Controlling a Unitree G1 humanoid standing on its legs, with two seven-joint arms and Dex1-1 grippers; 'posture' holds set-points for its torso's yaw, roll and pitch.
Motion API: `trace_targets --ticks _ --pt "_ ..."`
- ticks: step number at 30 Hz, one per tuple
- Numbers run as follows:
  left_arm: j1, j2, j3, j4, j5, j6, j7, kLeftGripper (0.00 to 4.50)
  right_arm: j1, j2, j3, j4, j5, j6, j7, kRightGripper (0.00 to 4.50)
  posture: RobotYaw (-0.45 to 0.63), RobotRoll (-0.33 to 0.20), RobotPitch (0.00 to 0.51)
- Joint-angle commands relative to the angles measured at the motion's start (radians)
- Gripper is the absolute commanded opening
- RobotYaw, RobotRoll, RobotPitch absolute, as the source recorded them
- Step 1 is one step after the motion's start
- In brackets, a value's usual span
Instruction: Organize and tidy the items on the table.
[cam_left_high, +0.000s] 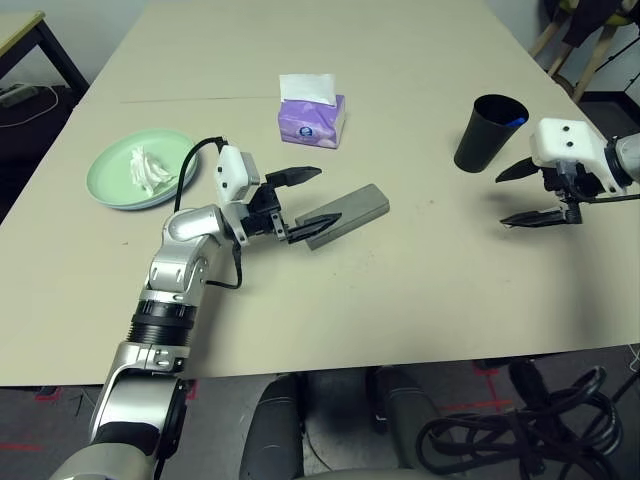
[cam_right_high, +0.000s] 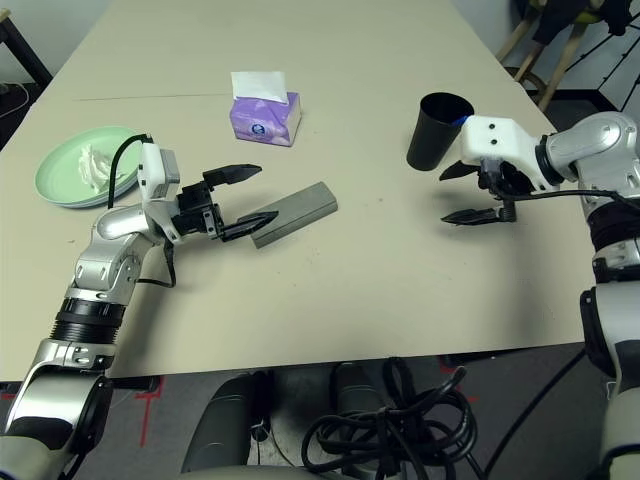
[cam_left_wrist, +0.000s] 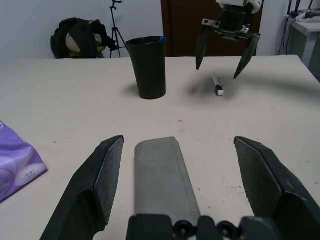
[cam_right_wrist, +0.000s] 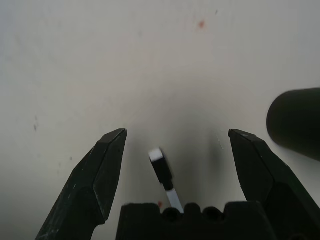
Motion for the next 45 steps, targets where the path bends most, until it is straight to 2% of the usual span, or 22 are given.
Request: trace_targets --ticks 1,4,13,35,43,45 --pt "0.020 0.003 0.003 -0.037 -0.014 0.014 0.010 4.50 -0.051 -0.025 0.055 0.067 -0.099 -0.106 -0.021 4.48 0.02 0.000 0.230" --pt "0.024 0.004 0.005 -0.040 -0.016 0.015 0.022 4.50 -0.100 -0.027 0.105 0.122 -0.187 -0.183 -0.077 4.48 0.02 0.000 0.239" --pt "0.045 0.013 0.014 -0.071 -0.024 0.027 0.044 4.50 -0.149 -0.014 0.153 0.200 -0.289 -0.286 -0.122 4.48 0.04 0.000 0.269" --pt "0.038 0.035 0.020 -0.106 -0.034 0.035 0.060 4.50 -0.083 0.024 0.151 0.200 -0.316 -0.340 -0.100 4.48 0.07 0.000 0.280" --pt "0.044 0.042 0.021 -0.116 -0.038 0.040 0.067 4.50 -0.106 0.018 0.191 0.211 -0.381 -0.346 -0.158 4.48 0.08 0.000 0.279" --pt "0.048 0.041 0.020 -0.120 -0.037 0.040 0.071 4.50 -0.116 0.018 0.200 0.217 -0.395 -0.346 -0.167 4.08 0.08 0.000 0.279"
